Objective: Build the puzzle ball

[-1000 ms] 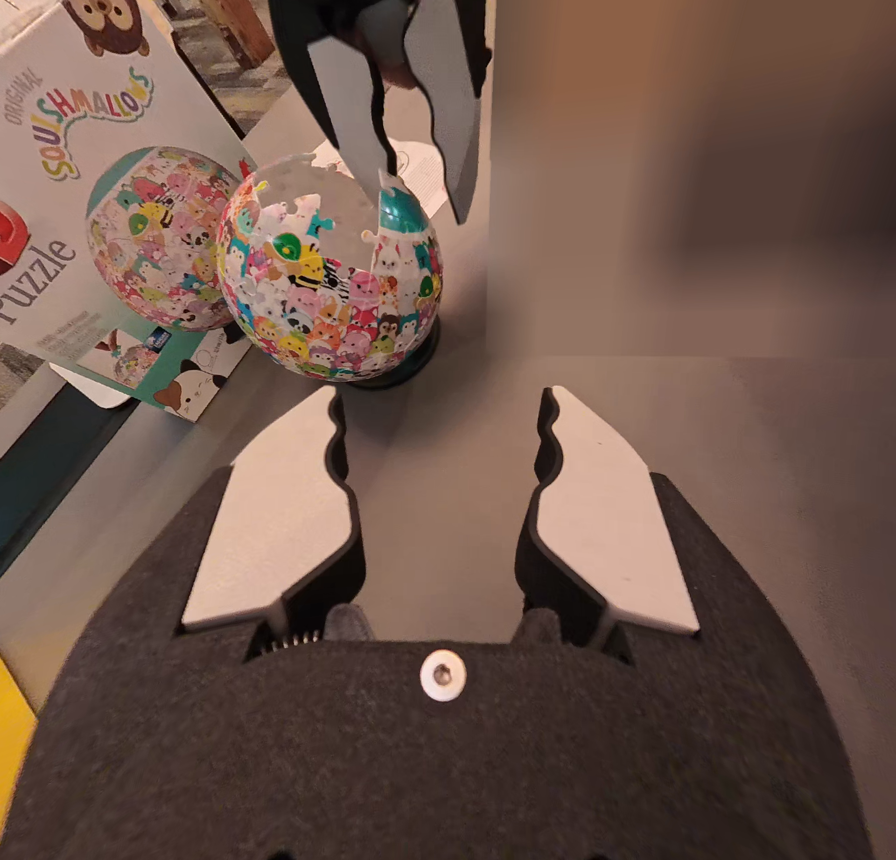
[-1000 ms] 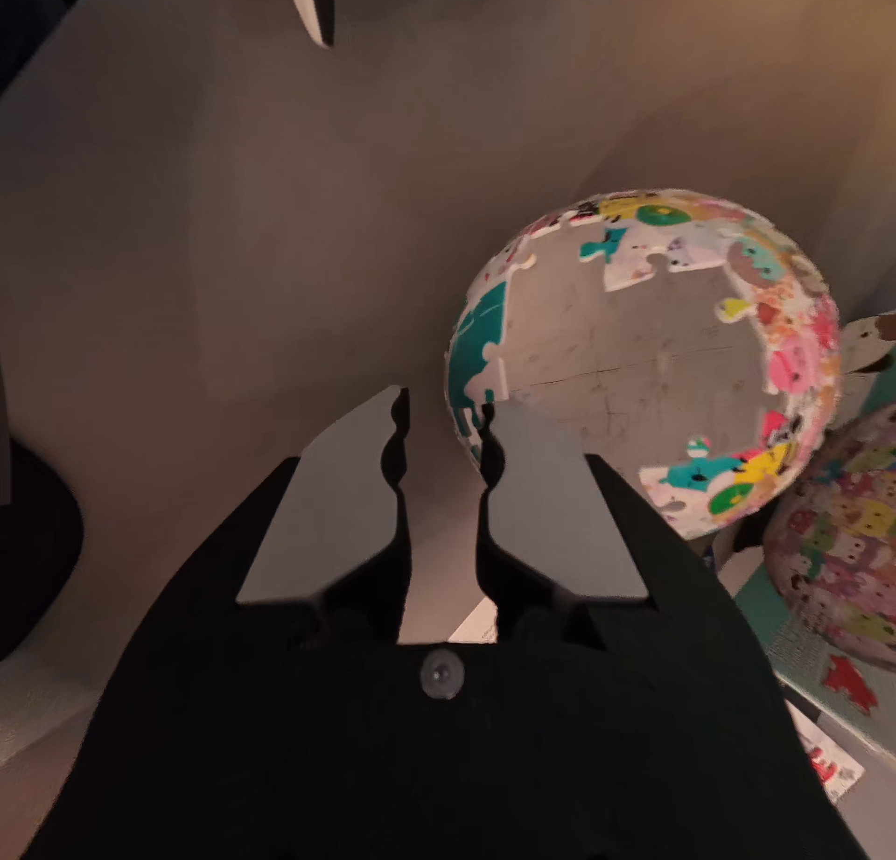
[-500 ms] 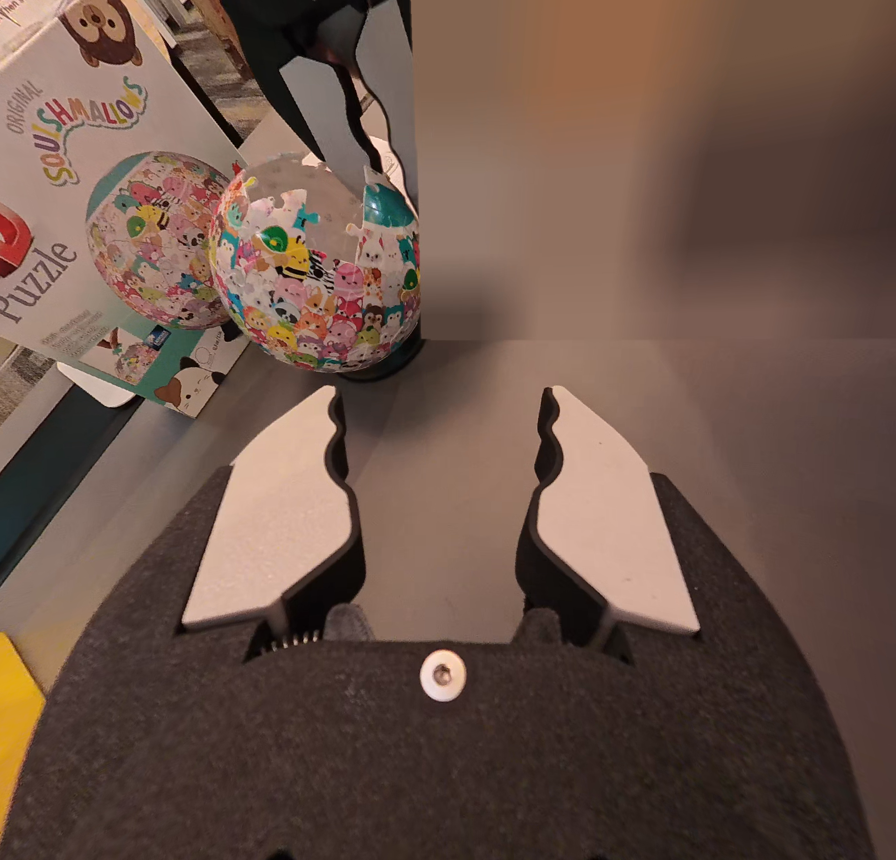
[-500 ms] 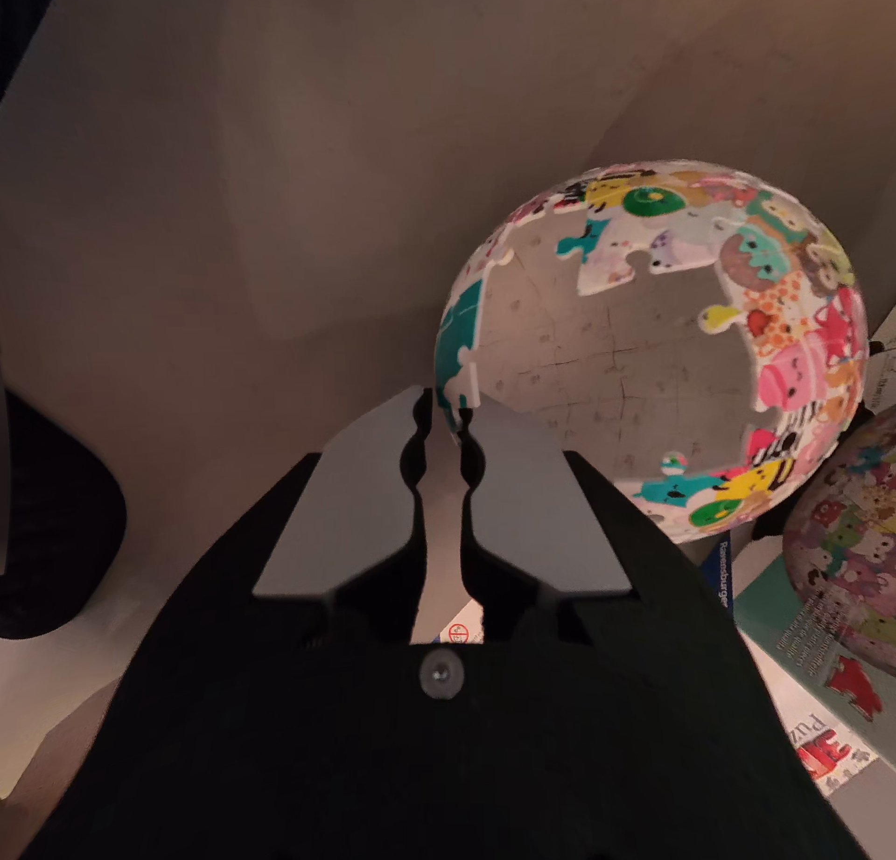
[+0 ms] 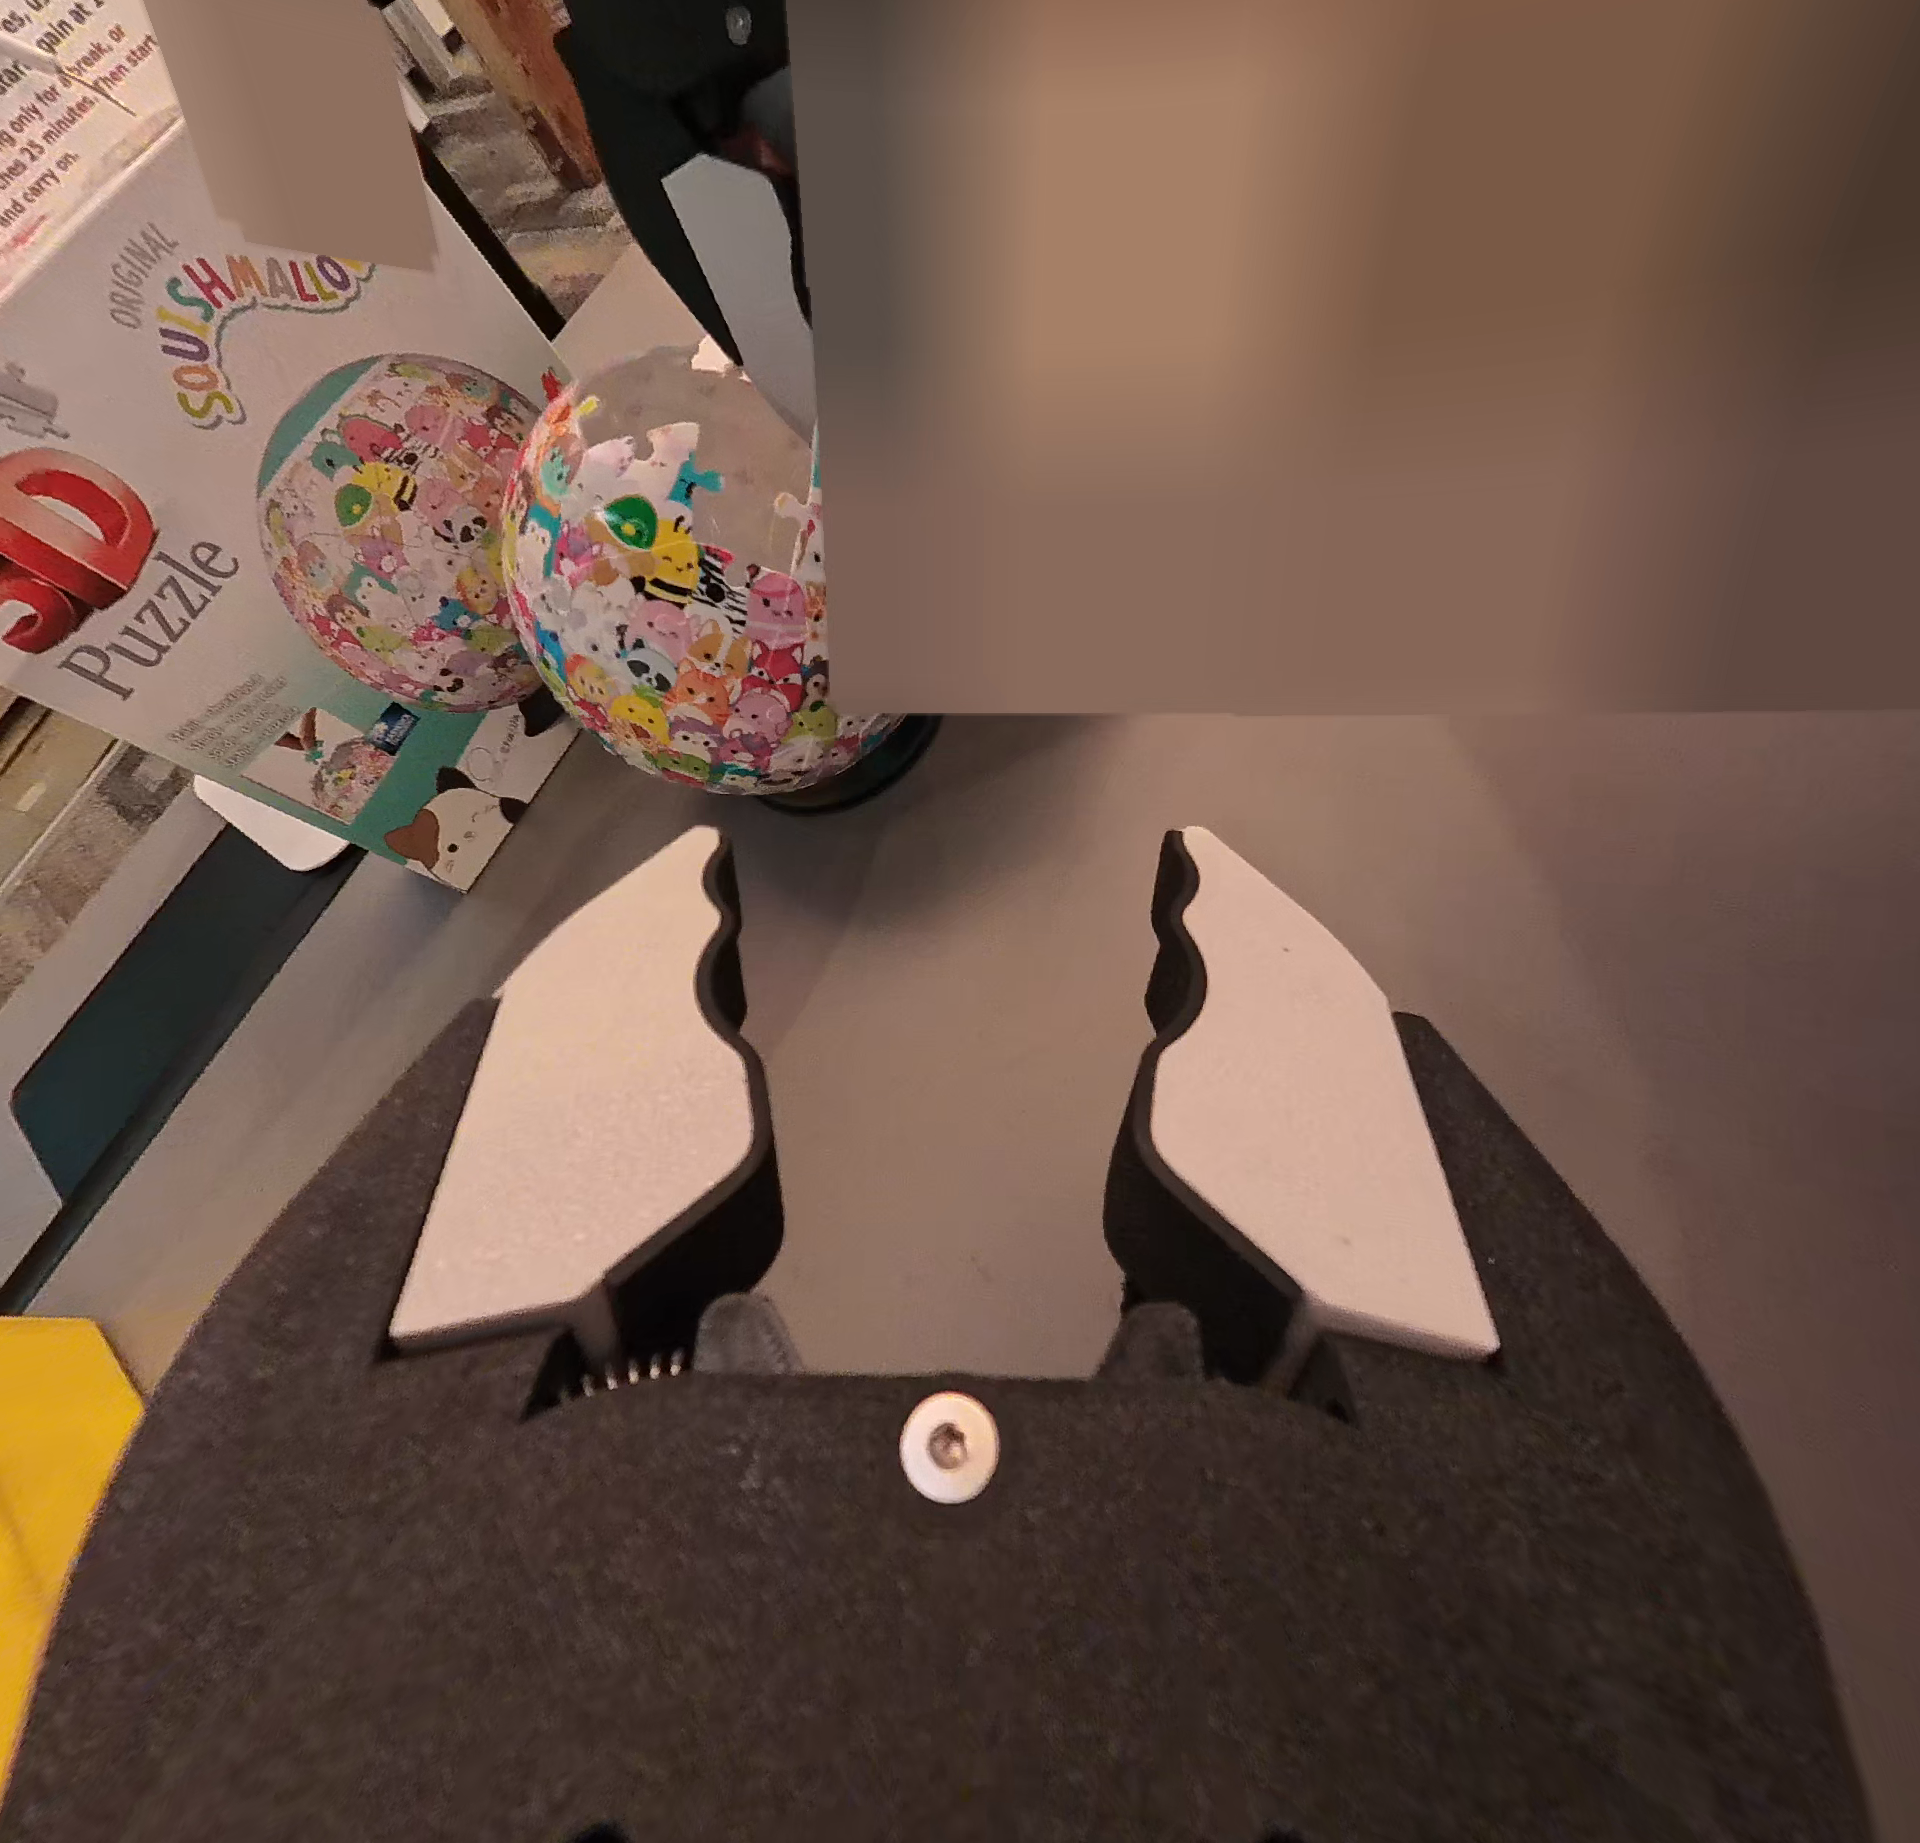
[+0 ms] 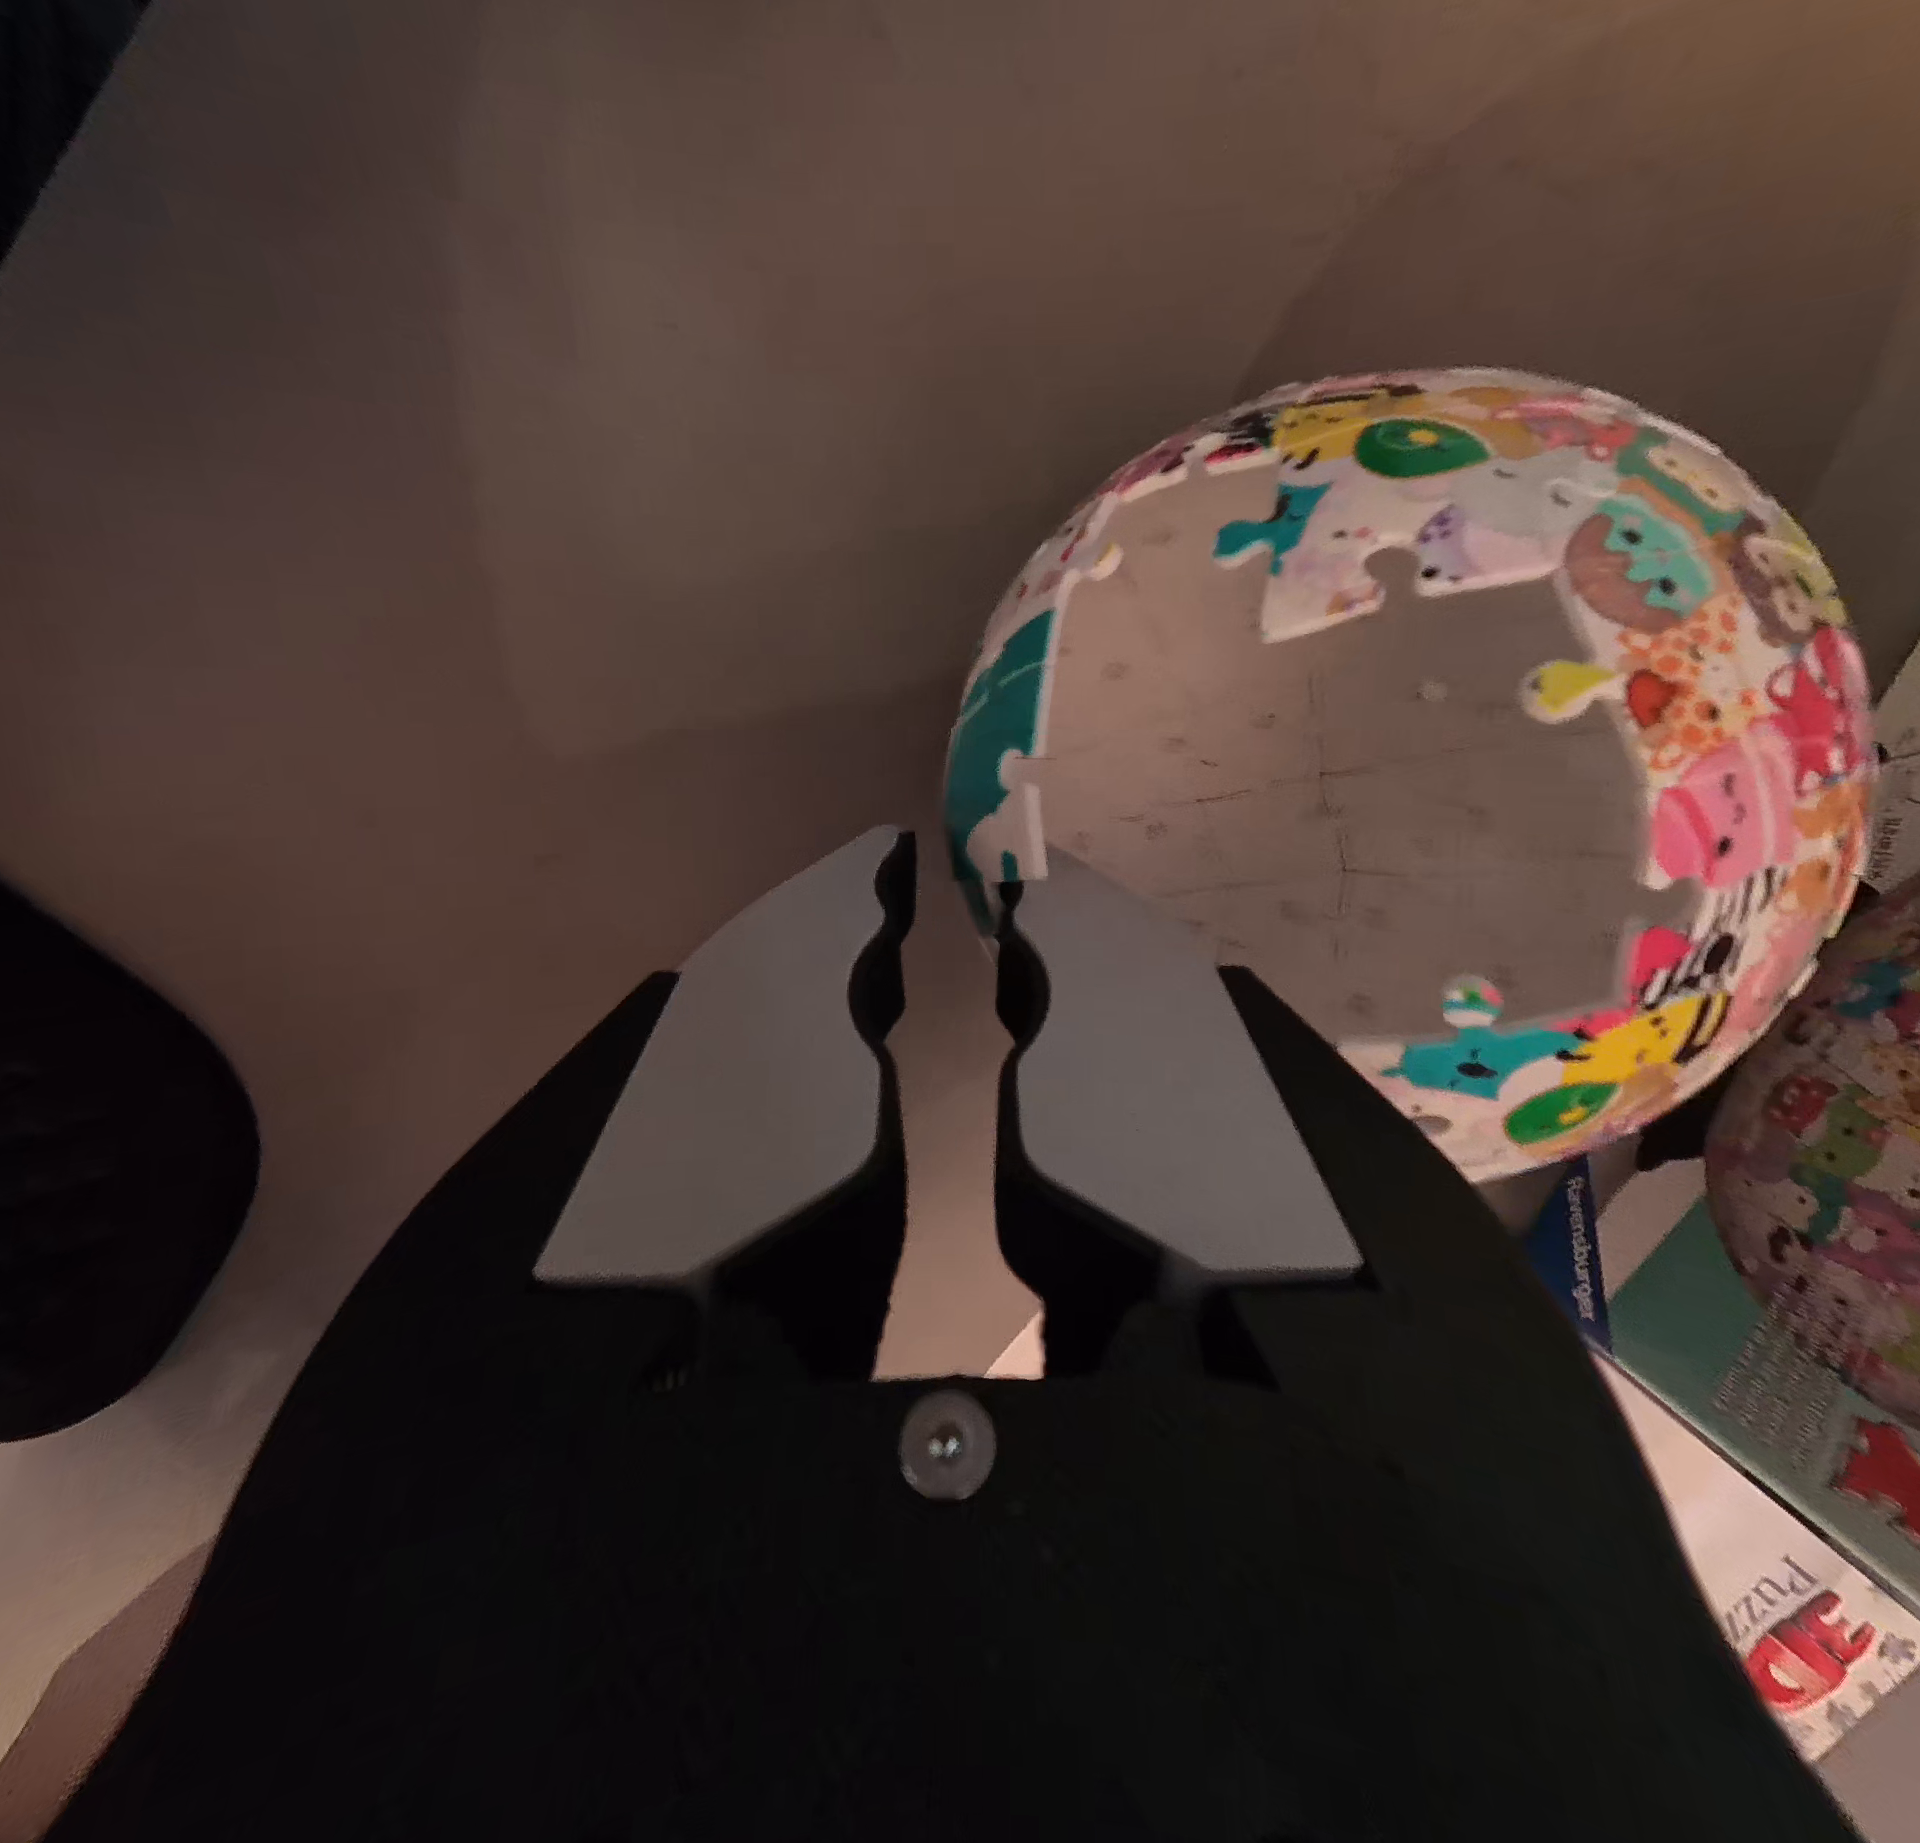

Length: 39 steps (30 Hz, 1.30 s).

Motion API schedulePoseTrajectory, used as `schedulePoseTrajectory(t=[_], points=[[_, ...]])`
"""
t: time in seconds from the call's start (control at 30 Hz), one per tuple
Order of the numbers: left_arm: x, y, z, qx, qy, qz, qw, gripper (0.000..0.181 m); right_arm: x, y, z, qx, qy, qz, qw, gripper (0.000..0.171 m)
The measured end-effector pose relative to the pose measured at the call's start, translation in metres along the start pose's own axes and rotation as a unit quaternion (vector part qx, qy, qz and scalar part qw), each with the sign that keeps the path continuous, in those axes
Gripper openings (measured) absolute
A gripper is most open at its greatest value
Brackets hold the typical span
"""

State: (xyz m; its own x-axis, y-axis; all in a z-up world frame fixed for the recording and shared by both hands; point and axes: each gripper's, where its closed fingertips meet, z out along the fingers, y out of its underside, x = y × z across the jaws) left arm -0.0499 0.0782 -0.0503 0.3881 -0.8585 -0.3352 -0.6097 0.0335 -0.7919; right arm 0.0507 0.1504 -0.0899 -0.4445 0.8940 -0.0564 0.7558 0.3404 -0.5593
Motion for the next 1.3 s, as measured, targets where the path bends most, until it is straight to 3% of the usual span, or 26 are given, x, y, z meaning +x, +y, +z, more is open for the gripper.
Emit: schedulePoseTrajectory(t=[0.57, 0.63, 0.8, 0.9, 0.97, 1.13, 1.3], points=[[0.008, -0.003, 0.001, 0.0, 0.011, 0.01, 1.0, 0.077, 0.003, 0.003, 0.004, -0.018, 0.009, -0.007, 1.0, 0.007], [0.01, -0.003, 0.001, 0.001, 0.012, 0.008, 1.0, 0.077, 0.003, 0.001, 0.003, -0.011, 0.015, -0.002, 1.0, 0.024], [0.028, 0.006, 0.009, -0.004, 0.026, -0.004, 1.0, 0.073, -0.002, -0.009, -0.01, 0.028, 0.005, 0.002, 1.0, 0.037], [0.051, 0.011, 0.026, -0.008, 0.04, 0.011, 0.999, 0.073, -0.01, -0.027, -0.024, 0.084, -0.051, 0.03, 0.995, 0.045], [0.068, 0.007, 0.04, 0.0, 0.061, 0.025, 0.998, 0.072, -0.016, -0.038, -0.03, 0.098, -0.106, 0.069, 0.987, 0.061], [0.083, -0.019, 0.074, 0.06, 0.114, 0.01, 0.992, 0.077, -0.018, -0.035, -0.024, 0.031, -0.164, 0.127, 0.978, 0.073], [0.06, -0.035, 0.098, 0.082, 0.088, -0.014, 0.993, 0.081, -0.02, -0.031, -0.02, -0.023, -0.203, 0.15, 0.967, 0.073]])
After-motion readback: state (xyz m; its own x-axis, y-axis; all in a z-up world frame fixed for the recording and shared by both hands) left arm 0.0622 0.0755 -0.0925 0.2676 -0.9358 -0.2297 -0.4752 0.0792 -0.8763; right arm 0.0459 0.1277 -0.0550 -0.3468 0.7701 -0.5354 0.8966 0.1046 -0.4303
